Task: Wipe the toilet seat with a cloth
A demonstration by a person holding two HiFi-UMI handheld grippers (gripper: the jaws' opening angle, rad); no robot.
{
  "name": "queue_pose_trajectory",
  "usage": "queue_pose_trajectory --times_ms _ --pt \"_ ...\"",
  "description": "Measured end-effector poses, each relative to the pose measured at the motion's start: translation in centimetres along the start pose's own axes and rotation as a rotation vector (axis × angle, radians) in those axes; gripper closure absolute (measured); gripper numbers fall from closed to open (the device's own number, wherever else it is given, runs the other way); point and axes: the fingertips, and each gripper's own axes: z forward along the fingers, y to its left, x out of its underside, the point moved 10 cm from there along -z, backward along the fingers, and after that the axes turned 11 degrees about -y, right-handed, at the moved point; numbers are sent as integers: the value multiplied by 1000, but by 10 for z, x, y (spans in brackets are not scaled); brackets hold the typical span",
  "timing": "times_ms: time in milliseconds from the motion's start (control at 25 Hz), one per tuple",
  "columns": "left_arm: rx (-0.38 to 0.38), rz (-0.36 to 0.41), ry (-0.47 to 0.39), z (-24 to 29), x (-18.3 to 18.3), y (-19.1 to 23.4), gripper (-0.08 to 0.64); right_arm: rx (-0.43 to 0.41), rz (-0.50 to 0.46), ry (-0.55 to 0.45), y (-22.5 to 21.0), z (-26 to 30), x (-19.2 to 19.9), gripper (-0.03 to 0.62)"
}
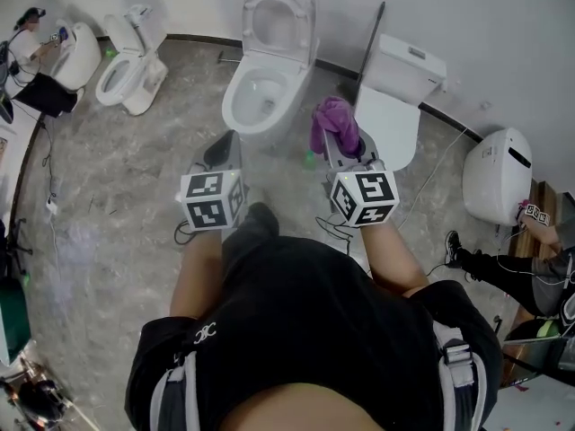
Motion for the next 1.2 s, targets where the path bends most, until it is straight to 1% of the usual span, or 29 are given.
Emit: queue_pose_trajectory --times_ms 160,360,520,760,960,1200 --pt "-1 -16 -5 22 1 15 560 -5 -10 16 -3 23 7 538" --pt "20 -23 -14 67 -6 32 560 15 -20 31 -23 59 13 538" --pt "40 -24 -2 110 -11 55 560 42 -16 38 -39 101 17 538" --pt "60 -22 35 180 -17 102 560 76 -1 85 -54 172 41 538" --pt "83 -27 55 230 -29 150 560 95 -8 114 -52 231 50 538" --pt "132 -44 67 284 -39 201 560 131 -27 140 -48 299 58 538"
